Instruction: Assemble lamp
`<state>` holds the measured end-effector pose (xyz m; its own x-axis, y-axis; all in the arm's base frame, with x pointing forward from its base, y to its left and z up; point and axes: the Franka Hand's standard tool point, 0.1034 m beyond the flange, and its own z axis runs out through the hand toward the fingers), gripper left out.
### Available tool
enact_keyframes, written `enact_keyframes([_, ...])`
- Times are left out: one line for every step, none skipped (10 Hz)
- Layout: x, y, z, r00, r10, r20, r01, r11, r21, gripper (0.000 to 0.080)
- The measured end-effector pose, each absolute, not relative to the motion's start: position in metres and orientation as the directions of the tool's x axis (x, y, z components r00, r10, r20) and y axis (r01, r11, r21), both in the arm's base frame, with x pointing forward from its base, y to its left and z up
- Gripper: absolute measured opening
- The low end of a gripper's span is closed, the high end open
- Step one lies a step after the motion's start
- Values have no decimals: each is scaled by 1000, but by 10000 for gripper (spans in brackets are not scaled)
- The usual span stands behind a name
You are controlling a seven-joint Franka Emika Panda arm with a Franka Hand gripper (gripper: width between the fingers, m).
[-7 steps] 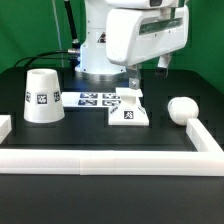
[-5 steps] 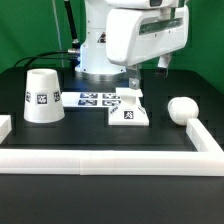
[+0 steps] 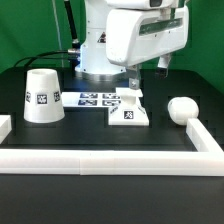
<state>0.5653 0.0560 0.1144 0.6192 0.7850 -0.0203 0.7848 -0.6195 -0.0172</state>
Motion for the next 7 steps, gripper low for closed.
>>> enact_keyframes([565,56,114,619,785,-20,785,-620,-17,700])
enact_keyframes([565,56,114,620,785,-21,784,-620,-17,700])
enact_keyframes([558,52,113,647,763,-21,762,-647,-13,700])
enact_keyframes([548,46,111,656,754,-29,754,-657,-16,700])
enact_keyframes([540,38,109,692,721,-34,721,-693,-16,700])
enact_keyframes([533,34,106,777,629,-30,629,-777,-7,700])
enact_keyframes([528,32,103,818,574,-33,574,-819,-6,700])
